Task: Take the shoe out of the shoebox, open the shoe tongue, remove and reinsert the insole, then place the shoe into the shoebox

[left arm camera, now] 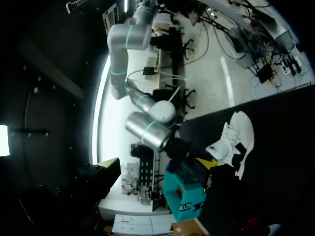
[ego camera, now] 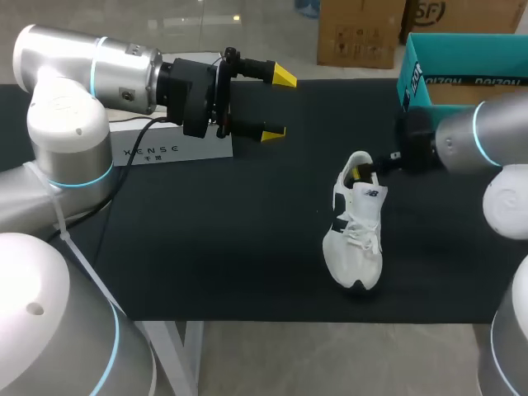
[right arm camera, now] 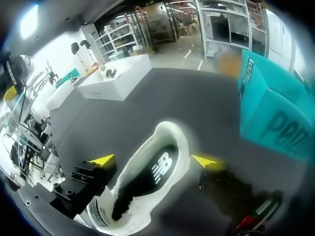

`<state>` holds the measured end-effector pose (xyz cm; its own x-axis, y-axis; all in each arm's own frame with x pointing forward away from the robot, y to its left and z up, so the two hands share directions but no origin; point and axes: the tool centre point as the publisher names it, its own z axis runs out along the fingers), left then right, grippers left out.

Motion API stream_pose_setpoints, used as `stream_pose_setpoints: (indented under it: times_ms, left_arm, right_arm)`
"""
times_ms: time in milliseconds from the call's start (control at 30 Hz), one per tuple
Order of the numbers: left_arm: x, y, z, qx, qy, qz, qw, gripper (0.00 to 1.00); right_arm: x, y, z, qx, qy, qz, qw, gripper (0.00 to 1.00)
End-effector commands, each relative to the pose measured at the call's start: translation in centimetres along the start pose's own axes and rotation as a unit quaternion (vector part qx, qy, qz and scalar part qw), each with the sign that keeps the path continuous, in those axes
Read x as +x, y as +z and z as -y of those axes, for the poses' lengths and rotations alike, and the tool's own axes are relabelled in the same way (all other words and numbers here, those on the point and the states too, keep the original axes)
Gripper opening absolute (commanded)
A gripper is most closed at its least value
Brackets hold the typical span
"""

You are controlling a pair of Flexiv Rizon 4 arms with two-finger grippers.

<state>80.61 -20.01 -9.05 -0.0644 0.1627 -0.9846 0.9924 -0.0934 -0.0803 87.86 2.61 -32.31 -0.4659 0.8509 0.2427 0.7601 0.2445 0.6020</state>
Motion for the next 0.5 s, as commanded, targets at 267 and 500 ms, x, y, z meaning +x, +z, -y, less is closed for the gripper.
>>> stream_pose_setpoints:
  times_ms: [267, 500]
  left_arm:
    - [-0.1, 0.0, 0.0, 0.000, 0.000, -0.002, 1.000, 1.00]
    - [-0.1, 0.0, 0.0, 0.000, 0.000, -0.002, 1.000, 1.00]
  right_arm:
    - [0.6, 0.2, -0.8, 0.057, -0.007, 0.169, 0.984, 1.00]
    - [0.0, 0.2, 0.3, 0.042, 0.037, 0.176, 0.983, 1.00]
